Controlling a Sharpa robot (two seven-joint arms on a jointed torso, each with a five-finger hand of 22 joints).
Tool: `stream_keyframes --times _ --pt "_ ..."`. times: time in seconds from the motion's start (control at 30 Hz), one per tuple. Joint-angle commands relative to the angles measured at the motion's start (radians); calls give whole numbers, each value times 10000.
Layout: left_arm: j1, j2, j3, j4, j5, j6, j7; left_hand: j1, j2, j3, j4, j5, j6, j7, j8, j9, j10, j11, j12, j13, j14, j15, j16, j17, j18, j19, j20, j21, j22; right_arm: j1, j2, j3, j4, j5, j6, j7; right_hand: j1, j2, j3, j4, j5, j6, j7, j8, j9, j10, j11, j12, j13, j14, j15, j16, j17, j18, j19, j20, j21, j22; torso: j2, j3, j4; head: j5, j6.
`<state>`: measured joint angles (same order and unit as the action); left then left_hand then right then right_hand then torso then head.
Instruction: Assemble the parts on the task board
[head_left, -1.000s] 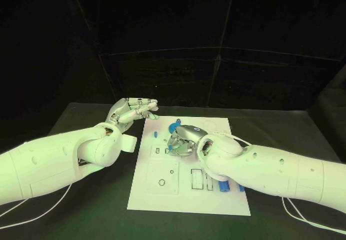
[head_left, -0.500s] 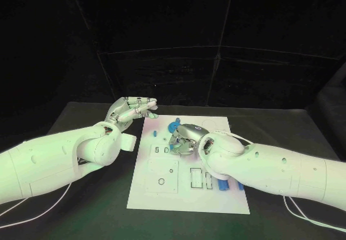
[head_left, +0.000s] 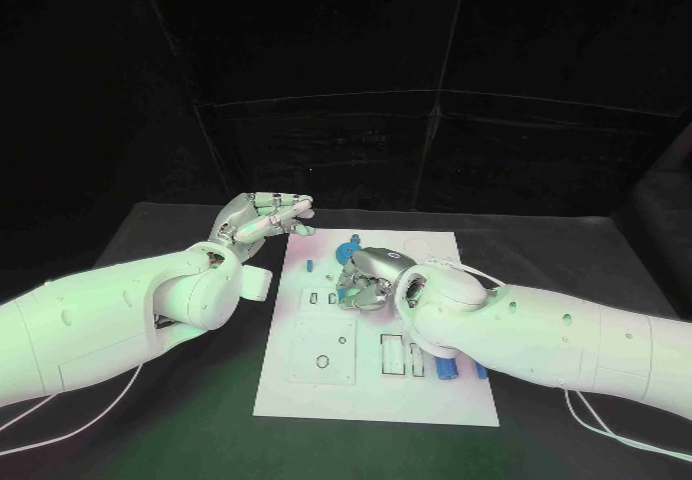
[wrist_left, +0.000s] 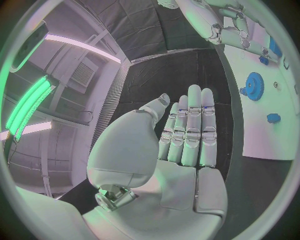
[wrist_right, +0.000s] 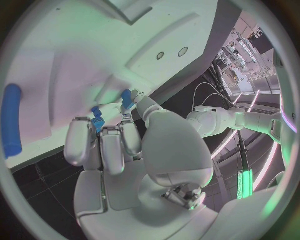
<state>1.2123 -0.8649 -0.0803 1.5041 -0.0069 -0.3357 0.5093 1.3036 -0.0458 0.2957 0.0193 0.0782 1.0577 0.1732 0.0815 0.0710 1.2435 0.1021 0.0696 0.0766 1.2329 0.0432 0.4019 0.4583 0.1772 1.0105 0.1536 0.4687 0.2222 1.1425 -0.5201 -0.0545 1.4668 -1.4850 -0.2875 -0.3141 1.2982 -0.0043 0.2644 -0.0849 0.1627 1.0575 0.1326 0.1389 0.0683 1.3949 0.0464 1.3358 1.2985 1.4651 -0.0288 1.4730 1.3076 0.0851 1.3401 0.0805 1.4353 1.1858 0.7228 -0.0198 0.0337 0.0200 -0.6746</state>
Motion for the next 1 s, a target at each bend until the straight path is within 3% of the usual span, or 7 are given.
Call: stream_keyframes --times 0.03,0.53,0.77,1.0 --pt "15 14 3 -7 1 121 -2 -101 -28 34 -4 -24 45 42 -48 -3 13 50 -59 -9 -2 17 -30 16 42 -61 35 -36 -12 -42 -9 -48 -21 -138 376 -188 -118 -105 -3 76 94 -116 -10 -90 -31 -97 -11 -78 -36 626 18 -40 482 -39 -72 25 -62 -21 -6 4 -7 -17 -5" --pt "15 22 3 -30 1 151 -10 -131 -35 35 11 -26 44 43 -54 -3 11 54 -59 -11 6 20 -40 22 42 -61 38 -36 -12 -42 16 -48 -75 -309 222 -385 -323 -357 -1 165 238 -476 106 -278 -43 -279 86 -282 -245 595 96 -122 347 3 -201 95 -162 -234 2 -3 1 -49 22" --pt "15 25 3 -42 1 181 -25 -147 -43 33 17 -27 39 46 -59 -4 6 56 -61 -13 6 23 -48 24 42 -63 40 -37 -13 -42 21 -48 -79 -332 -30 -378 -483 -613 -113 268 217 -915 220 -476 -39 -467 196 -486 -475 582 189 -160 295 23 -265 180 -225 -348 -3 0 -5 -53 34" --pt "15 30 2 -59 1 194 -35 -147 -43 33 17 -27 39 46 -59 -4 6 56 -61 -13 6 23 -48 24 42 -63 40 -37 -13 -42 37 -48 -68 -336 -172 -363 -675 -811 -398 448 211 -1043 231 -486 -12 -571 221 -602 -631 579 219 -175 281 29 -269 221 -245 -372 1 -2 -3 -69 22"
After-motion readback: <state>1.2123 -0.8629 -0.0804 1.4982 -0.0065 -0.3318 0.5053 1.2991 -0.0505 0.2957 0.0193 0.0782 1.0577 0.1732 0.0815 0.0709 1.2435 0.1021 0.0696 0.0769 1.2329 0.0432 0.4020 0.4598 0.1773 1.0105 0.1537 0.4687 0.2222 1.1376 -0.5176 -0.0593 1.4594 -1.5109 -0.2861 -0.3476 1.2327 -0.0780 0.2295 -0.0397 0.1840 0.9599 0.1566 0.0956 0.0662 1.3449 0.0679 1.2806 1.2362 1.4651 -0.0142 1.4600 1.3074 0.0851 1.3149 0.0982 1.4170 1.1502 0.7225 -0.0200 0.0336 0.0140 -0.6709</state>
